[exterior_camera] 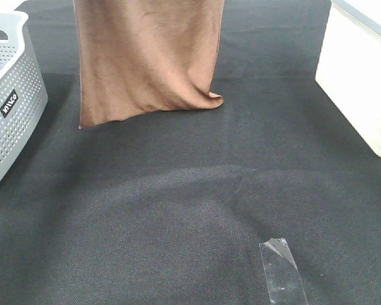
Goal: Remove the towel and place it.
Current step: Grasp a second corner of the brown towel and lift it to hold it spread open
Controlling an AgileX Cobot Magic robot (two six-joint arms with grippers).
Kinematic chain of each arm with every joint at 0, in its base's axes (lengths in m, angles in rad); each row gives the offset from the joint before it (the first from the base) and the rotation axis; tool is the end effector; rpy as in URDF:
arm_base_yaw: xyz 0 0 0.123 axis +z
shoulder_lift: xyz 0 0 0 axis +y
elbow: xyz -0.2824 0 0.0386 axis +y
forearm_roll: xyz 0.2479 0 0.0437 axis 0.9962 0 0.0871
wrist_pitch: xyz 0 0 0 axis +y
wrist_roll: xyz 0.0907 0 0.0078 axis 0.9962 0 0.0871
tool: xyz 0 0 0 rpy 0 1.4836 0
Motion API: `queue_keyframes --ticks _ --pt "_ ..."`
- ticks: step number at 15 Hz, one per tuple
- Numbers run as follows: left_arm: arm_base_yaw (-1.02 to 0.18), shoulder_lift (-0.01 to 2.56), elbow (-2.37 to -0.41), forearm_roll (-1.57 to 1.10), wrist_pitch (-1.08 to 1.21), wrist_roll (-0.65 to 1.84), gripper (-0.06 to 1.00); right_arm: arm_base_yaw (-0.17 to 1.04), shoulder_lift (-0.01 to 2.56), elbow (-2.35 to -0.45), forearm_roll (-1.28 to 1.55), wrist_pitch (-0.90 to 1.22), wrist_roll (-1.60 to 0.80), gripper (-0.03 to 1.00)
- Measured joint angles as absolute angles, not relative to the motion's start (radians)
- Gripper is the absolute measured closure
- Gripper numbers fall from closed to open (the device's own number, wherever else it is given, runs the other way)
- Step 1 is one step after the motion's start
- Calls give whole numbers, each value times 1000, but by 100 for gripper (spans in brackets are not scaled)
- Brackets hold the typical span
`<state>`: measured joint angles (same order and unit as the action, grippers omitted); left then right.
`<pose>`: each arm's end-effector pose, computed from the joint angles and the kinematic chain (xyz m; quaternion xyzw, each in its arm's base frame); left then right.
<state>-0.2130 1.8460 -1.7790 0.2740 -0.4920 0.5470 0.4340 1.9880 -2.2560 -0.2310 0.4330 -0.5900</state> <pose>0.4311 -0.1051 0.4542 0.2937 0.4213 0.2125 0.8313 0.4279 0.1887 0.4671 -0.3956 0.6141 -0.1588 0.6642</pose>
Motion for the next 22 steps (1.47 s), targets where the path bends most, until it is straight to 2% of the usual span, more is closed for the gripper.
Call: queue_keyframes --ticks 3,7,13,17,22 --pt "-203 1903 -1832 276 -495 545 94 434 2005 -2256 -235 426 -599 97" --pt "-184 2023 -1987 276 -496 540 94 393 2044 -2256 -254 137 -607 97" --pt "-178 2271 -2397 277 -435 501 94 345 2123 -2256 -234 -100 -579 97" --pt "-178 2376 -2595 280 -361 495 94 329 2144 -2274 -200 -166 -563 97" --pt "-179 2385 -2608 320 -276 478 94 319 2144 -2279 -181 -127 -555 97"
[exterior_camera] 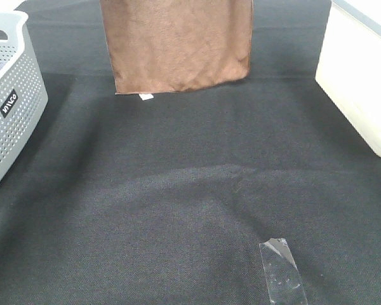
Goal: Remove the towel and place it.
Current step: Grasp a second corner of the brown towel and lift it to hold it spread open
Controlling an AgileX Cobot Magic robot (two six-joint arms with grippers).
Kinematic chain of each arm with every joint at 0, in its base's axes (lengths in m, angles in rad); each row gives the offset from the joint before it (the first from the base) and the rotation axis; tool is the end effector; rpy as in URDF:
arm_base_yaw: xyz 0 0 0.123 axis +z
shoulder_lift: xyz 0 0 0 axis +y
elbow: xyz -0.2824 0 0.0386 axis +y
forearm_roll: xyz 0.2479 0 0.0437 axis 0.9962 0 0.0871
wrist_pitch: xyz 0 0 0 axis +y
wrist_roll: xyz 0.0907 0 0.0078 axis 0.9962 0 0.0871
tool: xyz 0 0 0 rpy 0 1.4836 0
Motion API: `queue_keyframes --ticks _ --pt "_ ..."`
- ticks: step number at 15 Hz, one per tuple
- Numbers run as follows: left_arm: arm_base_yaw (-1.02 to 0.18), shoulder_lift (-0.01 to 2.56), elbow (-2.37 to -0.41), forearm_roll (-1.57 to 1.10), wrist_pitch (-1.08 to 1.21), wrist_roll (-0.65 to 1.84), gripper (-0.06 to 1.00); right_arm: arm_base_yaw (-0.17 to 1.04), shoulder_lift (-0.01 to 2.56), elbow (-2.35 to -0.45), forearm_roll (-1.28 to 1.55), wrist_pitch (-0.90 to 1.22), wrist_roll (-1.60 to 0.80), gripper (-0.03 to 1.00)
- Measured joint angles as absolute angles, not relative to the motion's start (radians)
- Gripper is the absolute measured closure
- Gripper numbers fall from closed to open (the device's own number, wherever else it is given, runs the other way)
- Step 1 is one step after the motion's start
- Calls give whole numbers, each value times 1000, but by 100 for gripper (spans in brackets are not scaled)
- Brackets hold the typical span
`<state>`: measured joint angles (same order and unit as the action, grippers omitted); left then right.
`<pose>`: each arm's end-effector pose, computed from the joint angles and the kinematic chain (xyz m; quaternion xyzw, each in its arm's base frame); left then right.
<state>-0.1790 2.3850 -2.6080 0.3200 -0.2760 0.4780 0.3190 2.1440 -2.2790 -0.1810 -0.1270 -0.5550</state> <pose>0.5302 -0.1038 0.4353 0.2553 0.4059 0.2429 0.8432 0.4845 0.1622 0.4468 -0.2968 0.4918 -0.1625 0.8023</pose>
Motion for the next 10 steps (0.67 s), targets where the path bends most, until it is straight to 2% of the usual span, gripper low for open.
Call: queue_keyframes --ticks 4,10 --pt "-190 2387 -2609 337 -29 375 94 318 2144 -2282 -101 153 -502 97" --pt "-223 2386 -2609 60 879 415 94 316 2127 -2282 71 764 -479 97"
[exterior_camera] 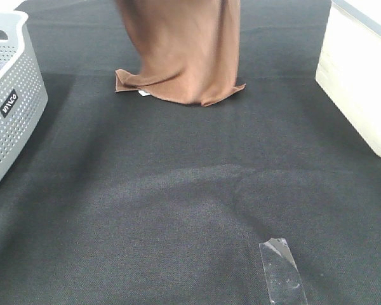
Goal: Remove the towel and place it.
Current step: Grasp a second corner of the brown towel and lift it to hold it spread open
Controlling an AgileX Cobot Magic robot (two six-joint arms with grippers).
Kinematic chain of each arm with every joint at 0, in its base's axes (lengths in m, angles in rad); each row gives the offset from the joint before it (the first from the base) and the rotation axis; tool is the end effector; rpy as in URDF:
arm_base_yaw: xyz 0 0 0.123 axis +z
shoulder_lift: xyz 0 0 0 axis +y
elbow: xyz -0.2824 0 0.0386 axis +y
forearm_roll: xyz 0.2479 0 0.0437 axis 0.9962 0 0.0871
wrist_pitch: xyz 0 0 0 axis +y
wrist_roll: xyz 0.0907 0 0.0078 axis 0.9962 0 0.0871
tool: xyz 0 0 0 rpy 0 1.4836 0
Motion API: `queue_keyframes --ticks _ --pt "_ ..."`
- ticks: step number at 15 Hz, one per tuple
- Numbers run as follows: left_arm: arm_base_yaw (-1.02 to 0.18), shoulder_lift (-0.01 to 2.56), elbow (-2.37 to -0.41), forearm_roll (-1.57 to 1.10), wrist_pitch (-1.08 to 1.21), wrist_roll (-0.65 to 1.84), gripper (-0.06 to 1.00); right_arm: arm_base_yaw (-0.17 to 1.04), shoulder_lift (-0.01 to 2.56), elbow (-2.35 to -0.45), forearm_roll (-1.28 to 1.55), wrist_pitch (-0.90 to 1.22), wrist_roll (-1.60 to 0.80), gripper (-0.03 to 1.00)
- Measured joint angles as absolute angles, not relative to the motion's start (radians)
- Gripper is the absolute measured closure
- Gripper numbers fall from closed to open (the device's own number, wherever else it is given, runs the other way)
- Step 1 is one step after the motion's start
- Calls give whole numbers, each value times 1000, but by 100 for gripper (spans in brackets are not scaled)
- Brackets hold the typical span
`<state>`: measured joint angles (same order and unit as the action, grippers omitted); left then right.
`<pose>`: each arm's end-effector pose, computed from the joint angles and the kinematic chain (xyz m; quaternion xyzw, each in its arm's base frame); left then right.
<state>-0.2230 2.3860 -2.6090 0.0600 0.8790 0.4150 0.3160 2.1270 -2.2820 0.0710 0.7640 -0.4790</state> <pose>0.5283 -0.1155 0.3370 0.2804 0.8307 0.0753 0.4751 0.4728 0.1593 0.3786 -0.3257 0.8014 -0.0068 0.5016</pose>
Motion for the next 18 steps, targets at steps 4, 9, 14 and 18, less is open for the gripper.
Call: queue_keyframes --ticks 4,9,14,18 --pt "-226 2365 -2636 -20 1179 356 94 316 2064 -2282 172 1009 -483 97" --pt "-226 2307 -2639 -89 1214 213 94 308 2051 -2282 263 1210 -515 97" --pt "-226 2109 -2418 -114 1214 206 94 308 1959 -2241 262 1218 -455 97" --pt "-230 1818 -2052 -160 1214 232 94 308 1764 -1957 270 1217 -452 97"
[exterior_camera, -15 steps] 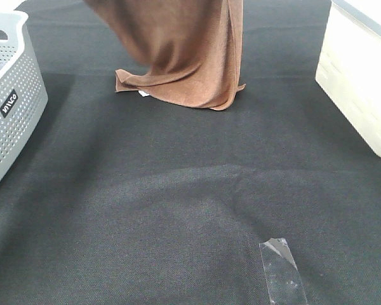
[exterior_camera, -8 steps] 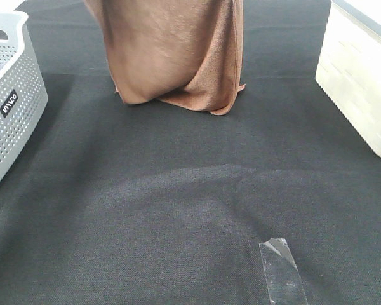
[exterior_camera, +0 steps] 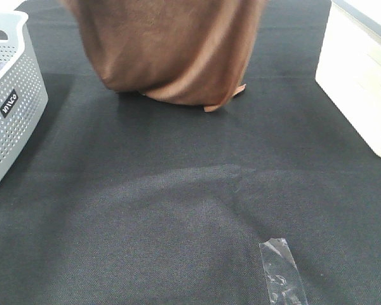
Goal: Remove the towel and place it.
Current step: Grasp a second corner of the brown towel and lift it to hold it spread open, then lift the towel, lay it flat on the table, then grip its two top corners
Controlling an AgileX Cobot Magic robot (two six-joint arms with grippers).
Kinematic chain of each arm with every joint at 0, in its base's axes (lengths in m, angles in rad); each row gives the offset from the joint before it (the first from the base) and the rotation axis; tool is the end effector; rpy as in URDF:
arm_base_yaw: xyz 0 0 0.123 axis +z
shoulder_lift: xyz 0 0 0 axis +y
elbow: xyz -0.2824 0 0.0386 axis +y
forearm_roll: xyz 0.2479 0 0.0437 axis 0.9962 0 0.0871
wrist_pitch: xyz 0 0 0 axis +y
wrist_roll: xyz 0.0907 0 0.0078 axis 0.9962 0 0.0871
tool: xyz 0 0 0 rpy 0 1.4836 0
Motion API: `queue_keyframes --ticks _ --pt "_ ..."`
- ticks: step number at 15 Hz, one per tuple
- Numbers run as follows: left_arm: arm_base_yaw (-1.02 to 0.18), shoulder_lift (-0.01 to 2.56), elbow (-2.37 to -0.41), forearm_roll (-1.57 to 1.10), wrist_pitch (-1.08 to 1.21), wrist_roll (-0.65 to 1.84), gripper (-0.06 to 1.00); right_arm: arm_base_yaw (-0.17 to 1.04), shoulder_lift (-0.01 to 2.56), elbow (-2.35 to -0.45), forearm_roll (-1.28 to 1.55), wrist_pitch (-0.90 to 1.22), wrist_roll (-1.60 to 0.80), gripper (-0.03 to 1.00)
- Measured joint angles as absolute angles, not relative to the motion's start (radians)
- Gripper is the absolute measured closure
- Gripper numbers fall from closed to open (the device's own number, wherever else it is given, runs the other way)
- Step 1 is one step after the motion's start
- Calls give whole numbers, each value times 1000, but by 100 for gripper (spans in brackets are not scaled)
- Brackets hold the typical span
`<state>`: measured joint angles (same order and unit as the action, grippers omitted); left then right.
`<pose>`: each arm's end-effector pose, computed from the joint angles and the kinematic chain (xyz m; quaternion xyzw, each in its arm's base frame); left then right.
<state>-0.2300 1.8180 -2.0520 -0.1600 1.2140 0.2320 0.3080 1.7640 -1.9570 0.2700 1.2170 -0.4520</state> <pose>0.3807 -0.1031 0.4174 0.2138 0.9154 -0.0796 0.3316 0.3552 0.1369 0.4127 -0.3446 0.8762 0.1119 0.3178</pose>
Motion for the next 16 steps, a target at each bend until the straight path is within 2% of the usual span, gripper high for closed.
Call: queue_keyframes --ticks 10,16 --pt "-239 1143 -1210 -307 1194 208 94 321 1273 -1316 388 1207 -396 97" --pt "-239 954 -984 -404 1183 187 94 328 1084 -1097 421 1203 -328 97"
